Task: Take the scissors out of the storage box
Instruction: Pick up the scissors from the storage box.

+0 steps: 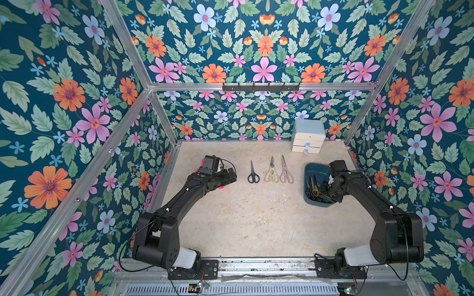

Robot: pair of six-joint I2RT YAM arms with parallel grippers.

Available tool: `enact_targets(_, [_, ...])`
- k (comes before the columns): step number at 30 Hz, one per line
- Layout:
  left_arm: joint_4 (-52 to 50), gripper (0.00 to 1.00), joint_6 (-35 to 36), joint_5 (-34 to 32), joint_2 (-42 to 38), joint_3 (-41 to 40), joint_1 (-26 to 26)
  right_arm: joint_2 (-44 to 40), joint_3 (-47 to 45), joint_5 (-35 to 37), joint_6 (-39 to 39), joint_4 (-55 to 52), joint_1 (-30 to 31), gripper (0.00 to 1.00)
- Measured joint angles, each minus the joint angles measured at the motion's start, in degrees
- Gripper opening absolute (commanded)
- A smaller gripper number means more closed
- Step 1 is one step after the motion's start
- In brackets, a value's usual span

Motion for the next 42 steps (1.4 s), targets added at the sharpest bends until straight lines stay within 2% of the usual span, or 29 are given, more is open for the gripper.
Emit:
enact_targets(16, [-0.39,0.98,-1.03,-2.01,-1.03,-0.15,-0.26,7.45,2.25,-0.92,-4.68,5.25,-0.37,0.33])
enact_targets(30, [-0.37,0.98,-1.46,-2.75,-0.96,0.04,-0.37,10.60,2.05,-0.28,-6.14,6.97,-0.55,0.32])
enact_targets(33, [-0.39,0.98,-1.66,-2.95,-0.94,0.07,-0.42,10.64,2.03,-0.39,-6.14,7.26,-0.55,0.29])
enact_targets(38, [-0.35,0.98,-2.47,-3.32,-0.74,0.07,-0.52,10.64,2.29,-0.63,-6.21,7.28,-0.55,0.15])
enact_targets(42, [-0.31,0.98,-2.49,-3.61,-0.63,0.04,-0.59,10.64,2.91,-0.63,-6.38,6.95,-0.55,0.10])
